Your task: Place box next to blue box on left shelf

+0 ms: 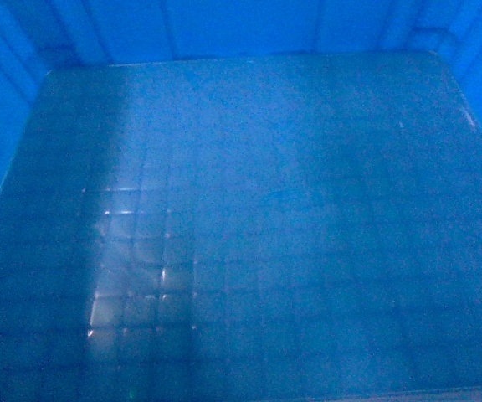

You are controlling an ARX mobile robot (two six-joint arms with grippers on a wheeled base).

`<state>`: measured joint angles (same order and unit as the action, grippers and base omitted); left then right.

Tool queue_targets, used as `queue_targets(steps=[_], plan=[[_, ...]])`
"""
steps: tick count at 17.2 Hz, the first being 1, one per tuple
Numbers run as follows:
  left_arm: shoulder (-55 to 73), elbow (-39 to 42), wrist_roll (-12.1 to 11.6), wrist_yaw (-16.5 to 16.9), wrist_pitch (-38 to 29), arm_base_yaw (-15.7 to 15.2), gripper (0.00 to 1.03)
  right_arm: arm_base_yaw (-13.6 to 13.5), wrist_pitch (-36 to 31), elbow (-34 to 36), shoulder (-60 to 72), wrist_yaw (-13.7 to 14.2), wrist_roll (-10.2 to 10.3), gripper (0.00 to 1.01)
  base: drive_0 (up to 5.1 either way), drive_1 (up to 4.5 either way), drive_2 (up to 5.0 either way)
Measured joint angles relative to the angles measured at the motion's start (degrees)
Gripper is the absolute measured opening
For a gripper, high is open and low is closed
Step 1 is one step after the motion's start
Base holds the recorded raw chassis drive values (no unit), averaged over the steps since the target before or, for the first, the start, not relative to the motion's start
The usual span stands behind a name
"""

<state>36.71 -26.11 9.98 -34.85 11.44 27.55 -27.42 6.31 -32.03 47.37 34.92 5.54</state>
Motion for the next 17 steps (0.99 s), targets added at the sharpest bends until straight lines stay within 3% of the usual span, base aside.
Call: queue_targets(steps=[17], plan=[[-0.11, 0.0, 0.02, 0.15, 0.22, 0.07, 0.12, 0.04, 0.48, 0.0, -0.5, 0.13, -0.04, 0.16, 0.0, 4.01, -4.0]])
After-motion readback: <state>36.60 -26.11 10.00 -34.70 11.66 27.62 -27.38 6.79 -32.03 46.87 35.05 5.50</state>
